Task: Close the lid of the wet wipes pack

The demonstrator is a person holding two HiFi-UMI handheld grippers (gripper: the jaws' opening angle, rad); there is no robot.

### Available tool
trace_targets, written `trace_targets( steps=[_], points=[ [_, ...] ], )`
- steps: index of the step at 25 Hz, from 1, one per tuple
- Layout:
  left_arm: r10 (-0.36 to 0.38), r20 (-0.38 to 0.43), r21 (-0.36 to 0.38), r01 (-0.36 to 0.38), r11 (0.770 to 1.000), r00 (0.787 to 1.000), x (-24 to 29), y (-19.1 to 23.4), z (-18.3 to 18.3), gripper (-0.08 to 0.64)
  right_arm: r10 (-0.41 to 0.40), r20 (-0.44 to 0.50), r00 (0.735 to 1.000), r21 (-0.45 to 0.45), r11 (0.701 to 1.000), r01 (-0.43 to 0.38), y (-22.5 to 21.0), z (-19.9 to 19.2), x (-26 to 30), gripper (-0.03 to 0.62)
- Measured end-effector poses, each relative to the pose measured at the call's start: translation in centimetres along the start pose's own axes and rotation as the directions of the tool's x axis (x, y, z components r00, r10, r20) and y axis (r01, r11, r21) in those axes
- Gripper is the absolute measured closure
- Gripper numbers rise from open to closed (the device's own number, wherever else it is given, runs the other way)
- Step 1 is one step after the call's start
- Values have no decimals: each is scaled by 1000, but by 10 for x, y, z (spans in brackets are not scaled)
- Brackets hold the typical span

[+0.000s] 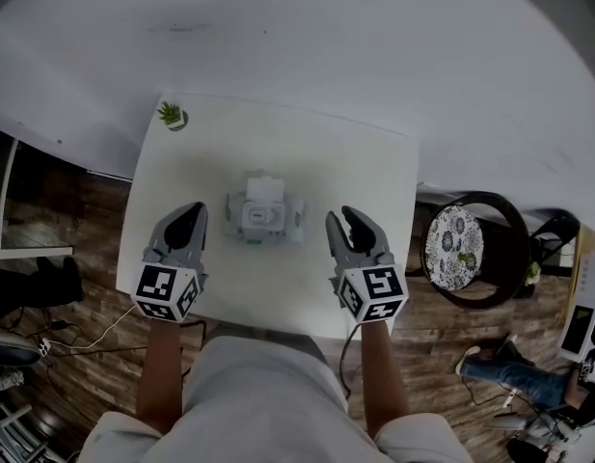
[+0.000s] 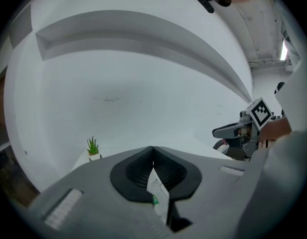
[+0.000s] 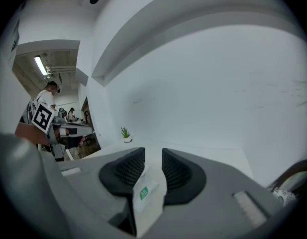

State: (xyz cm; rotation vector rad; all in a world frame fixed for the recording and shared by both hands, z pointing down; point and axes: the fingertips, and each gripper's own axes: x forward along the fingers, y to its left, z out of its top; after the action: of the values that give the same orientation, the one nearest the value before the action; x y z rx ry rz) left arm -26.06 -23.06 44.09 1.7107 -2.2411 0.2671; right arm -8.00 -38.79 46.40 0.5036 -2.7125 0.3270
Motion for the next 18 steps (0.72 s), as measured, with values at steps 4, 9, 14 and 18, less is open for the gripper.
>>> trace_targets(
  steps=[4, 9, 14, 18],
  points=[
    [-31, -14, -19, 31, 999, 999, 15, 8, -11, 555, -4, -38, 999, -4, 1000, 4, 3, -8, 14, 479],
    [-58, -36, -36, 56, 998, 998, 30, 17, -22, 555, 1, -74, 997, -3, 1000, -1, 7, -14, 34, 479],
    [-73, -65, -57, 69, 996, 995, 41, 25, -39, 555, 6, -112, 994, 8, 1000, -5, 11, -28, 51, 479],
    [-80, -89, -81, 73, 994, 993, 48, 28, -55, 555, 8, -145, 989, 26, 1000, -4, 12, -46, 59, 479]
  ],
)
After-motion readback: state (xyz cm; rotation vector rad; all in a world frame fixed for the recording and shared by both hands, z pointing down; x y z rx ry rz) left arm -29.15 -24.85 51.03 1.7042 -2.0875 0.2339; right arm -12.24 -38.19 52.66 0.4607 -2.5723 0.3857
